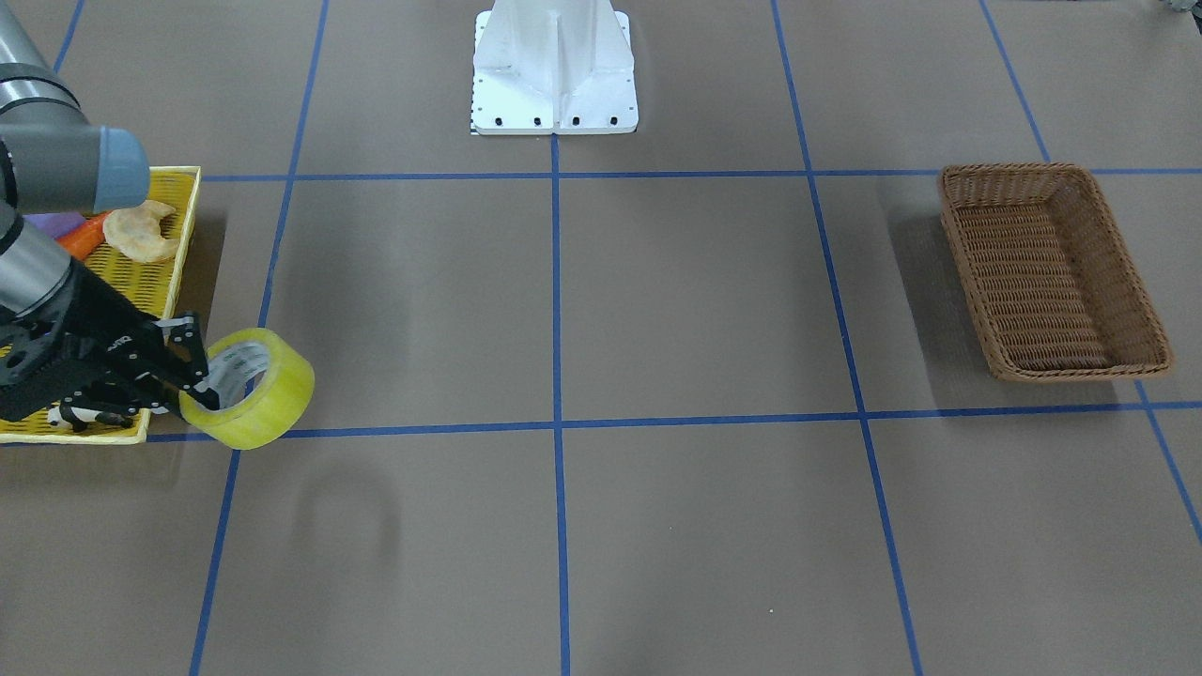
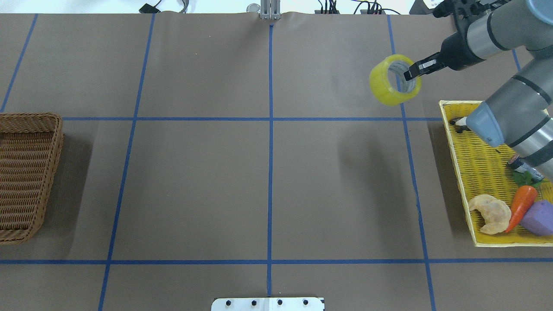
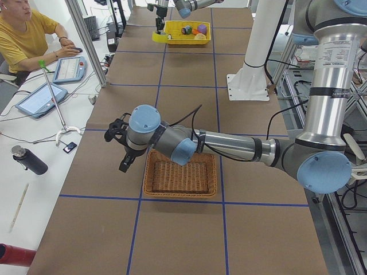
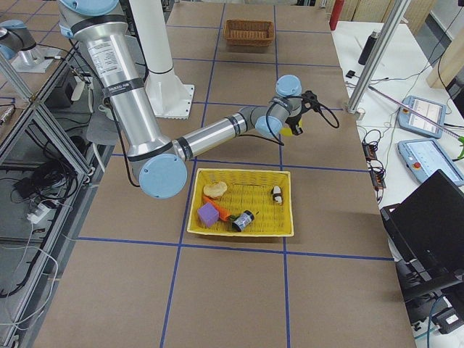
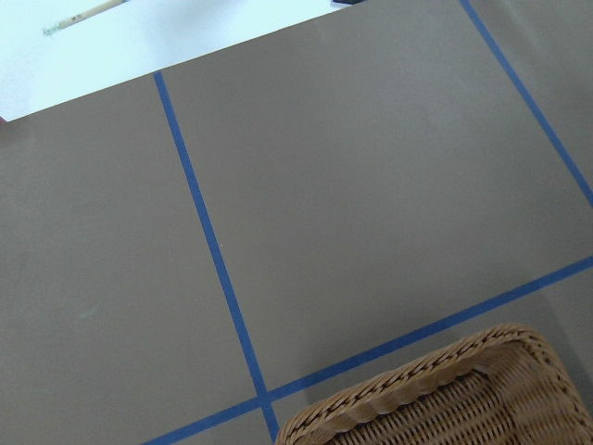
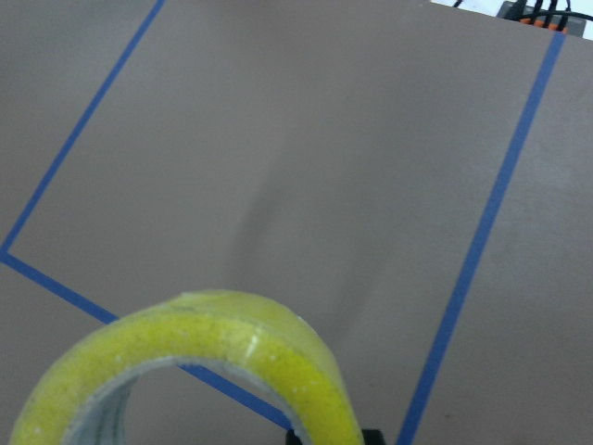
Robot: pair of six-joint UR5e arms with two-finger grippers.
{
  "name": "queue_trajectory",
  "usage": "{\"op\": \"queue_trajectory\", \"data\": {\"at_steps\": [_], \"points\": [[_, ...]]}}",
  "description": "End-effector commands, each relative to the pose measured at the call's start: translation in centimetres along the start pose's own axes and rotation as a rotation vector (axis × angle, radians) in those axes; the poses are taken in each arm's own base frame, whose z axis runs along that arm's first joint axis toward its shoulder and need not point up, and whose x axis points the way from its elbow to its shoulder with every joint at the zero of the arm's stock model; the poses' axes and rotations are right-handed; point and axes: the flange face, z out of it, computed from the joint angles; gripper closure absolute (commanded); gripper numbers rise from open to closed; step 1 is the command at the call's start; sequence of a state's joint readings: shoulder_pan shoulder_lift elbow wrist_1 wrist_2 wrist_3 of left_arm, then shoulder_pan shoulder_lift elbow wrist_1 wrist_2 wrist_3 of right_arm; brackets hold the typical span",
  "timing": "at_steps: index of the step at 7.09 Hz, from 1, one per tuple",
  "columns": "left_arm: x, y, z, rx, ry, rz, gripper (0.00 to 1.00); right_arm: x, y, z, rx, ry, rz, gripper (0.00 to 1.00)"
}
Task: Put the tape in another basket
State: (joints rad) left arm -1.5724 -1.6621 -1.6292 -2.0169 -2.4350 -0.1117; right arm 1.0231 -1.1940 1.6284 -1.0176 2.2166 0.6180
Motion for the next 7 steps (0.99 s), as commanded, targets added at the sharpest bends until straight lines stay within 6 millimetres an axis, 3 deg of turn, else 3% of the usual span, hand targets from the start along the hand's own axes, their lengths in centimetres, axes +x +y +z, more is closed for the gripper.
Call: {"op": "queue_trajectory", "data": {"at_steps": [1, 2, 4, 5, 7], "points": [[3.6, -2.1, 0.0, -0.006, 0.167, -0.076, 0.01, -6.8, -0.3, 0.6, 0.04, -0.039, 0.021, 1.0], [5.3, -2.6, -0.5, -0.007, 0.249, -0.098, 0.01, -9.0, 0.0, 0.7, 0.052, -0.057, 0.011, 1.0], [9.5, -4.0, 1.1, 0.0, 0.302, -0.166, 0.01, -14.7, 0.0, 1.8, 0.107, -0.066, 0.072, 1.0], [10.5, -5.4, 1.8, 0.046, 0.229, -0.205, 0.01, -15.8, 0.1, 2.2, 0.118, -0.066, 0.07, 1.0], [12.6, -6.1, 5.6, 0.114, 0.054, -0.179, 0.01, -16.4, 0.3, 2.1, 0.119, -0.075, 0.063, 1.0]]}}
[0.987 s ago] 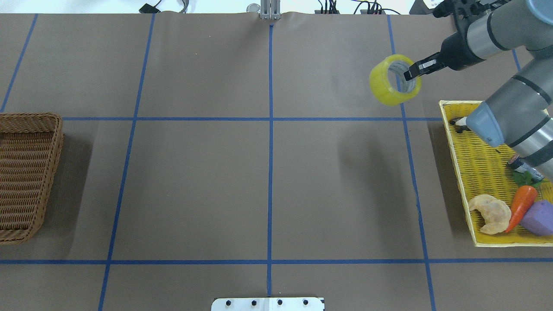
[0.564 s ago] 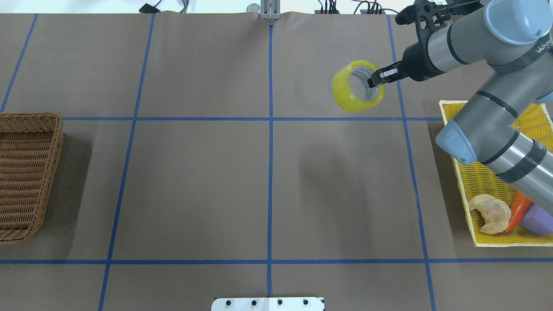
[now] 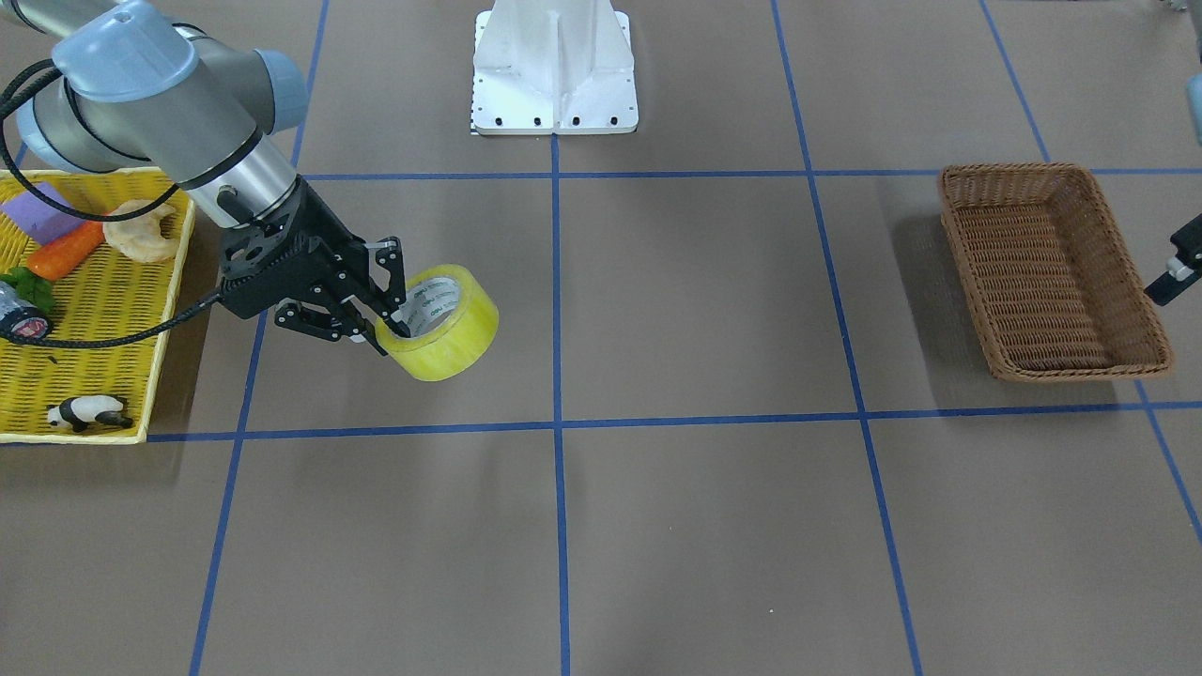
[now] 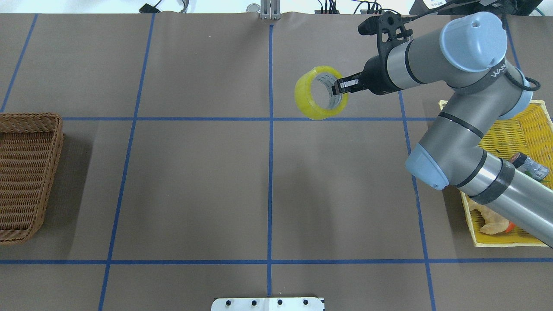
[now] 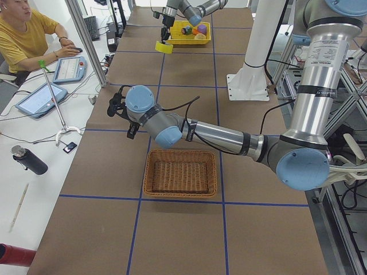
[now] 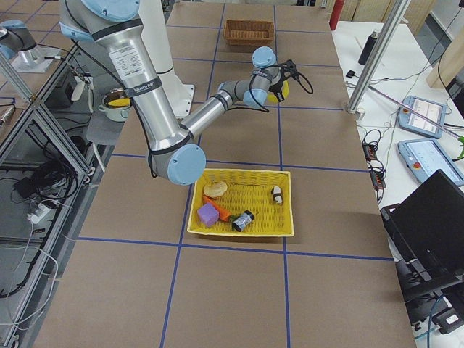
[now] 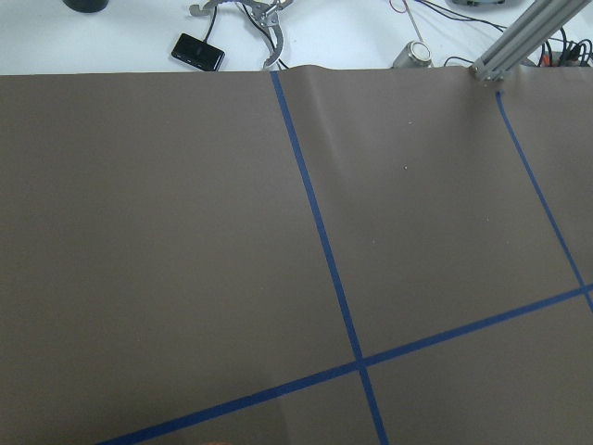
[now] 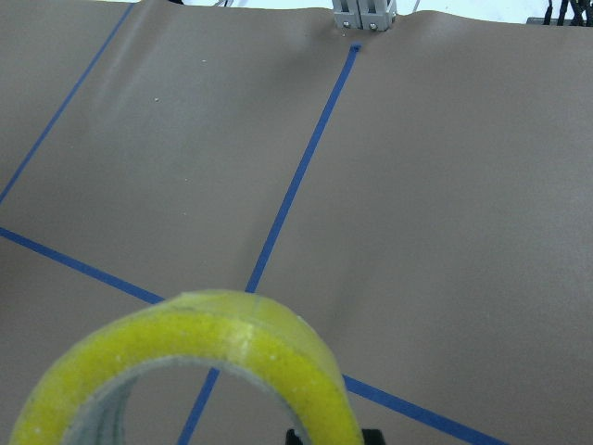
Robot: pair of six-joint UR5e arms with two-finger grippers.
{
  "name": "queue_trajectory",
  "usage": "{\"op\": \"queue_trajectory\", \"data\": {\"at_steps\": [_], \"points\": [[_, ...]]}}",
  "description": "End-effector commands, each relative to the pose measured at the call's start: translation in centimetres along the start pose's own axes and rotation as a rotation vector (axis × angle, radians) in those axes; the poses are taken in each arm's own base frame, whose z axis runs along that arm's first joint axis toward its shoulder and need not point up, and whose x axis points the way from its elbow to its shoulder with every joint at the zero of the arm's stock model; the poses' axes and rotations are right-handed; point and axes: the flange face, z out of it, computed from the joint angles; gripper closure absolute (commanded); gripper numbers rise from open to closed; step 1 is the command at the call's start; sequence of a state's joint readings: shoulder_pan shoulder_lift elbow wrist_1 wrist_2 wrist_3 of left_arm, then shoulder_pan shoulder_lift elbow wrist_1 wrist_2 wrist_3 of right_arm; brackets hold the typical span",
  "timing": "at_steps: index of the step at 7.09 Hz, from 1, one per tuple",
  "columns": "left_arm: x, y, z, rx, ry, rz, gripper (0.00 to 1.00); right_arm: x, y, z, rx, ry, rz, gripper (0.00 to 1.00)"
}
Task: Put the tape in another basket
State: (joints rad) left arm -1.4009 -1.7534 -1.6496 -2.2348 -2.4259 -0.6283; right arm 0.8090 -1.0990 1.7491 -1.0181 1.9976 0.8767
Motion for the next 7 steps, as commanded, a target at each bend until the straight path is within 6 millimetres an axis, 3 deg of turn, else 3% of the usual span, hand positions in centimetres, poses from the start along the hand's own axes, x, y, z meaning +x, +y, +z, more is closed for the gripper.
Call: {"op": "queue_trajectory", "data": {"at_steps": [1, 2, 3, 5, 6, 7], "points": [[2.1, -0.4, 3.7, 0.07, -0.128, 0.034, 0.01, -1.0, 0.6, 0.6, 0.011, 0.005, 0.011, 1.0], [4.2, 0.2, 6.2, 0.093, -0.177, 0.073, 0.01, -2.1, 0.6, 0.9, 0.024, 0.001, 0.013, 1.0], [8.1, -1.3, 7.8, 0.105, -0.136, 0.025, 0.01, -2.6, 0.5, 0.9, 0.027, -0.003, 0.014, 1.0], [19.4, -3.6, 10.7, 0.105, 0.019, -0.065, 0.01, -3.4, 0.4, 0.8, 0.031, -0.015, 0.021, 1.0], [25.1, -2.2, 12.9, 0.064, 0.092, -0.068, 0.01, -3.9, 0.4, 0.7, 0.034, -0.026, 0.021, 1.0], [27.0, -2.0, 12.8, 0.054, 0.136, -0.061, 0.0, -4.6, 0.8, 0.9, 0.048, -0.063, 0.002, 1.0]]}}
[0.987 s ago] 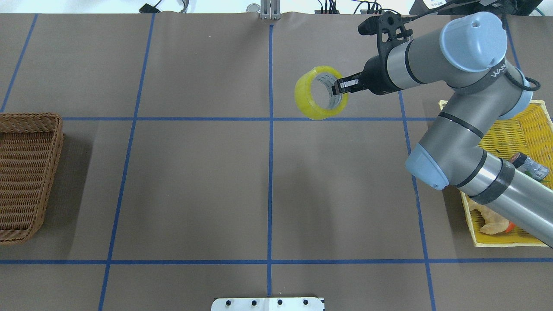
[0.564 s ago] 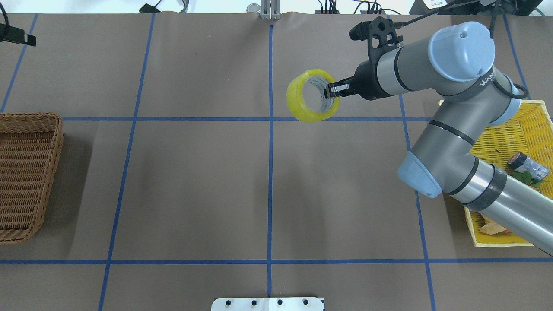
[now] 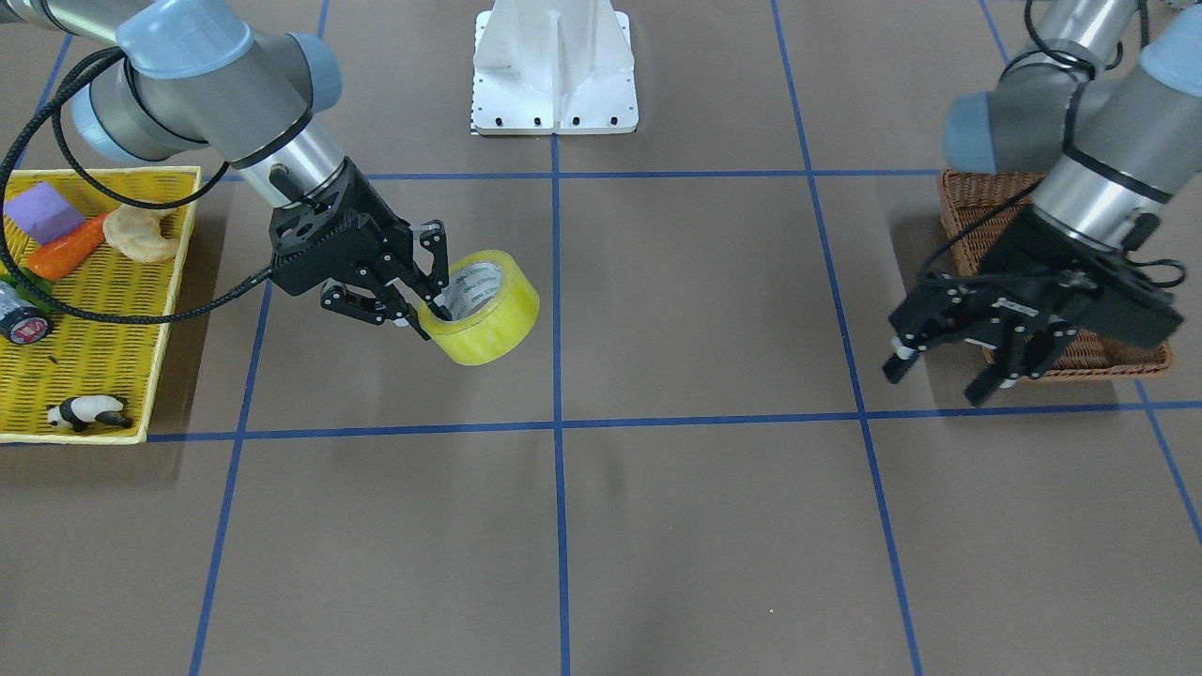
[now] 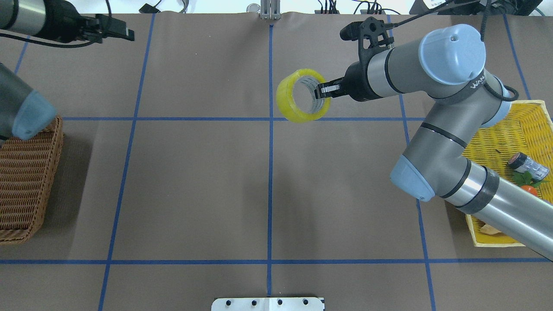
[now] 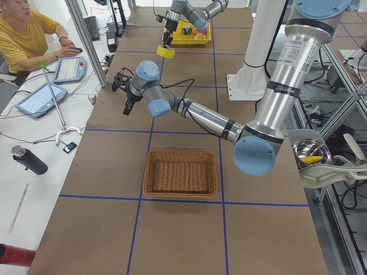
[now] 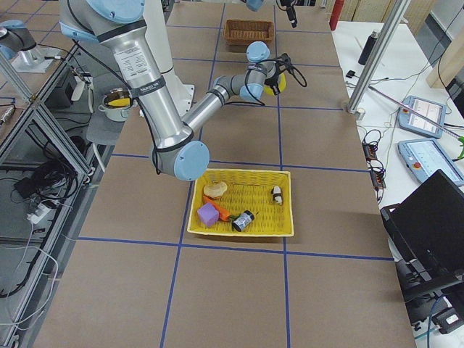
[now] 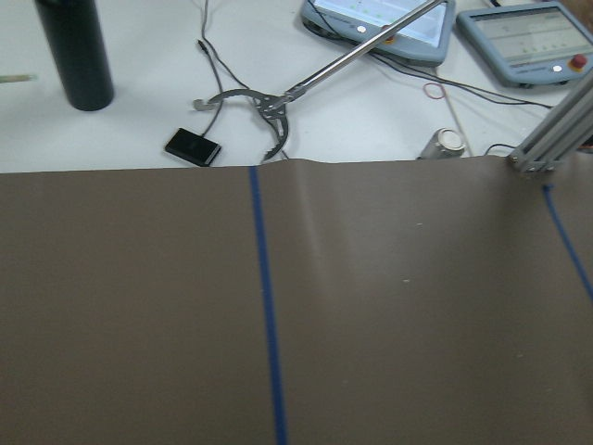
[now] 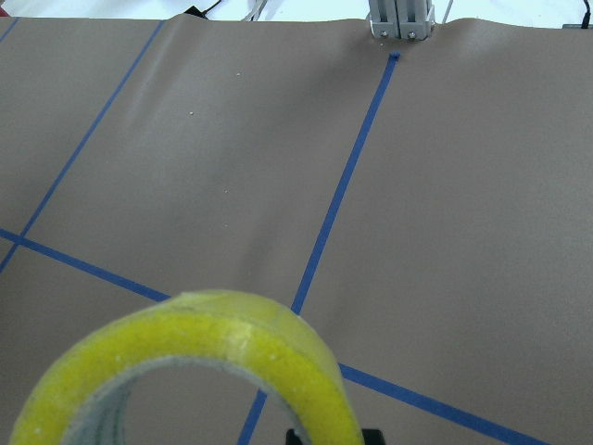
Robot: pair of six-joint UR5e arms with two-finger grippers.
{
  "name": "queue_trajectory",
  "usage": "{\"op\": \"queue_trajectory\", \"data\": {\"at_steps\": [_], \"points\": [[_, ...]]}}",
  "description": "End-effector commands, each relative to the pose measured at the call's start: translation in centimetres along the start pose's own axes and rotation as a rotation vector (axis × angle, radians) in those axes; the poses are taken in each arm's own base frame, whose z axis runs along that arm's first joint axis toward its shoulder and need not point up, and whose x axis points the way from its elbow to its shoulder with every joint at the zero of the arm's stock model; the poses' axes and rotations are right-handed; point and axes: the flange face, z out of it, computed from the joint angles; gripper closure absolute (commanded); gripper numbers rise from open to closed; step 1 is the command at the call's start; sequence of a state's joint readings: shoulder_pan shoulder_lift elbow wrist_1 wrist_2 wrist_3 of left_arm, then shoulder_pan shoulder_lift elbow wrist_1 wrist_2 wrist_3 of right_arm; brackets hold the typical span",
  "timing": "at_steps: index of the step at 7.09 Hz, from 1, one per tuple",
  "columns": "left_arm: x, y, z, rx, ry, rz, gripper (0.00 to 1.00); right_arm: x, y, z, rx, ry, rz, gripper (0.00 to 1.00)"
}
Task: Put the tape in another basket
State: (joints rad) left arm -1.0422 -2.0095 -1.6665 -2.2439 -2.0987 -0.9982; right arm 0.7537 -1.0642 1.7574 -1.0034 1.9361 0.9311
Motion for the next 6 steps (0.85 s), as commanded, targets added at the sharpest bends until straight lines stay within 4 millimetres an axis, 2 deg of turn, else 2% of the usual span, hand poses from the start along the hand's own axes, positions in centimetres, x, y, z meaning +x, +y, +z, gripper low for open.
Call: {"op": "queue_trajectory", "data": {"at_steps": [1, 2, 4, 5, 6], "points": [[5.0, 2.1, 0.3, -0.109, 0.176, -0.011, 0.0, -1.4, 0.8, 0.3, 0.036, -0.066, -0.022, 1.0], [6.1, 2.8, -0.7, -0.142, 0.271, -0.012, 0.0, -1.9, 1.0, 0.3, 0.042, -0.075, -0.01, 1.0], [9.7, 6.7, -0.2, -0.182, 0.43, 0.022, 0.0, -2.8, 1.4, 0.2, 0.074, -0.111, -0.028, 1.0], [11.6, 8.0, 0.4, -0.197, 0.473, 0.028, 0.0, -3.8, 1.7, 0.5, 0.095, -0.119, -0.019, 1.0], [12.5, 8.9, 0.8, -0.21, 0.489, 0.034, 0.0, -6.1, 1.8, 1.0, 0.121, -0.131, 0.0, 1.0]]}}
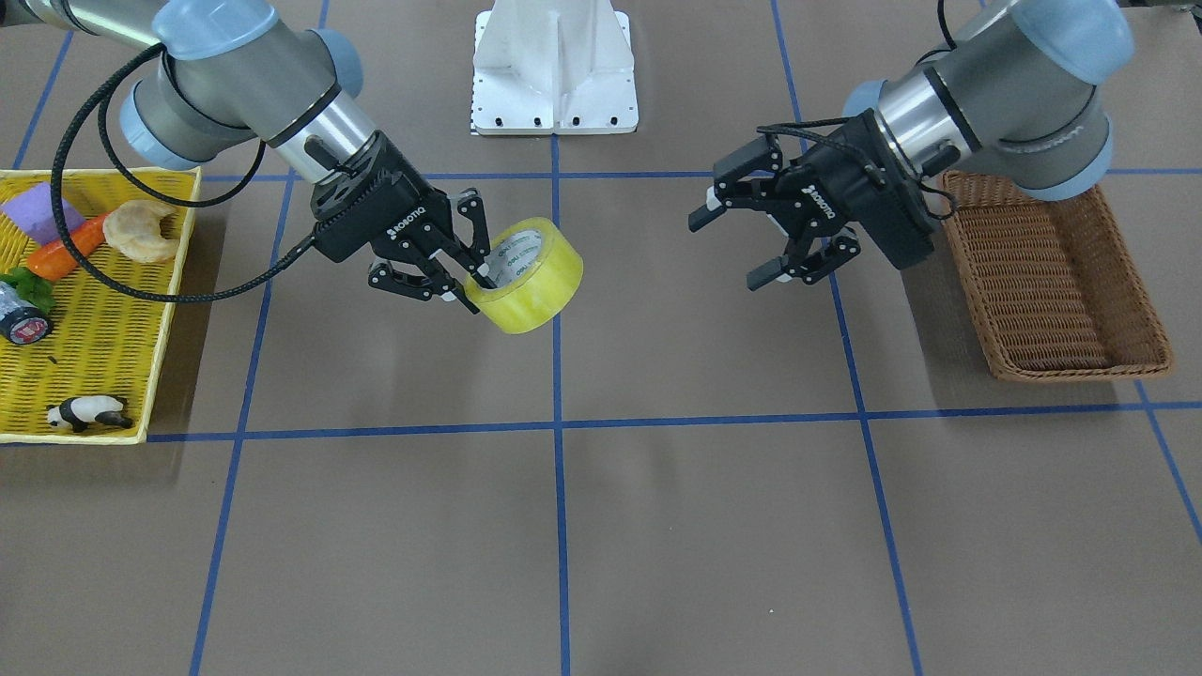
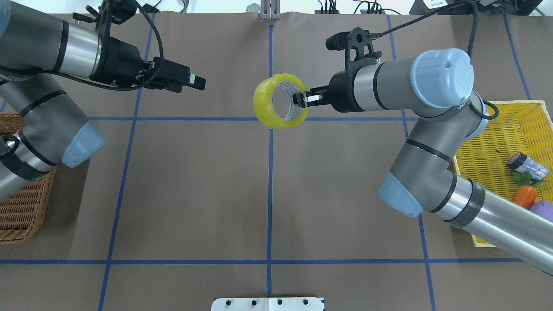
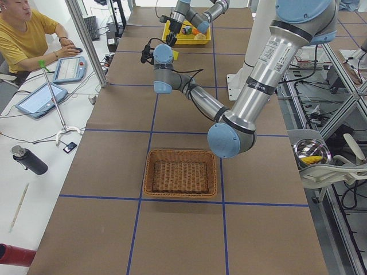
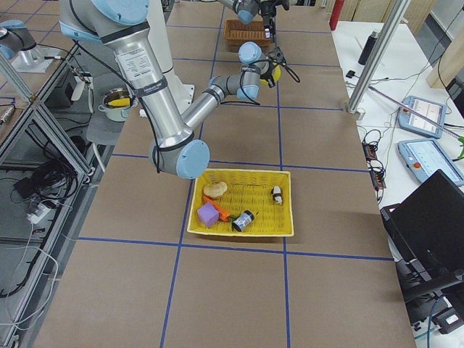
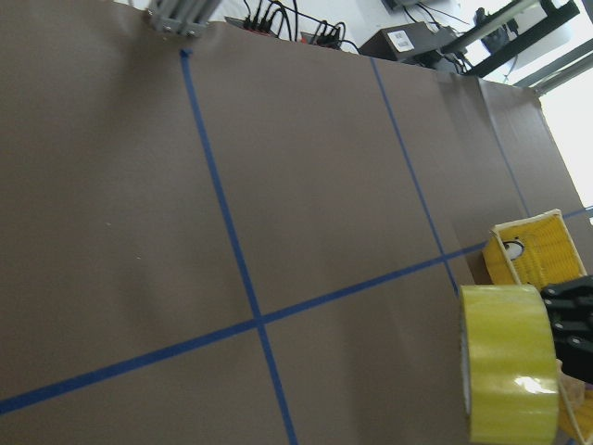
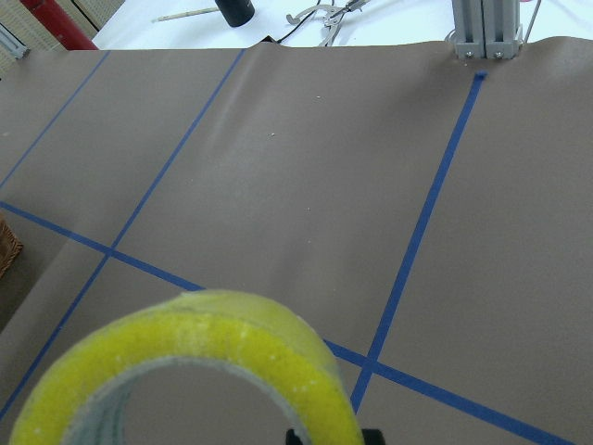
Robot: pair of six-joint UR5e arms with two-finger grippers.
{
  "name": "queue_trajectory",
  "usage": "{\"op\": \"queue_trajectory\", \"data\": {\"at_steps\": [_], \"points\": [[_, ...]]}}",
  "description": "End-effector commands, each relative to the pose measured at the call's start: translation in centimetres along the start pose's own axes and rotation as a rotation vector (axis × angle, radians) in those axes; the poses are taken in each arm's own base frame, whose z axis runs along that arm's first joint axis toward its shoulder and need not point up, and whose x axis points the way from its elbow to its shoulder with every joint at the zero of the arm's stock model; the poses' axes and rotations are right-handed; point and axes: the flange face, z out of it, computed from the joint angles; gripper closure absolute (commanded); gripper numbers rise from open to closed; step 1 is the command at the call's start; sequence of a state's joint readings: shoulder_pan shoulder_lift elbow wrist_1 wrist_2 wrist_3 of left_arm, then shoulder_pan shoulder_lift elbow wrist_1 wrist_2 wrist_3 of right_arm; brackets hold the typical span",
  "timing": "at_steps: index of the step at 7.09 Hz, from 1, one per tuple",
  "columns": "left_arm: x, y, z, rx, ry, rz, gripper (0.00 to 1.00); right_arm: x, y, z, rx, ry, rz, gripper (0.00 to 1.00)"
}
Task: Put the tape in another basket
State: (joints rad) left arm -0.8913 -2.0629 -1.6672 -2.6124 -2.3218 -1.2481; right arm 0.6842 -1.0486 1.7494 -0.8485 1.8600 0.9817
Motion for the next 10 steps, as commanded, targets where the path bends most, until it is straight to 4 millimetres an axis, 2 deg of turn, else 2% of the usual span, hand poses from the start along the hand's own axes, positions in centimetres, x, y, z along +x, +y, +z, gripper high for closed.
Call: {"op": "queue_trajectory", "data": {"at_steps": [1, 2, 4, 5, 10], "points": [[1.3, 1.2, 1.4, -0.016, 0.038, -0.01, 0.0, -3.2, 0.9, 1.4, 0.055, -0.005, 0.022, 1.0], [1.6, 1.6, 1.8, -0.012, 0.052, -0.027, 0.0, -4.2, 1.3, 1.9, 0.067, -0.005, 0.019, 1.0], [2.3, 2.8, 4.2, 0.059, 0.051, -0.027, 0.0, -5.1, 2.5, 2.8, 0.08, 0.009, 0.018, 1.0], [2.7, 3.0, 4.7, 0.075, 0.053, -0.026, 0.0, -5.4, 2.9, 2.9, 0.075, 0.005, 0.017, 1.0], [2.6, 2.9, 4.8, 0.074, 0.052, -0.027, 0.01, -6.7, 3.7, 3.0, 0.067, -0.023, 0.021, 1.0]]}}
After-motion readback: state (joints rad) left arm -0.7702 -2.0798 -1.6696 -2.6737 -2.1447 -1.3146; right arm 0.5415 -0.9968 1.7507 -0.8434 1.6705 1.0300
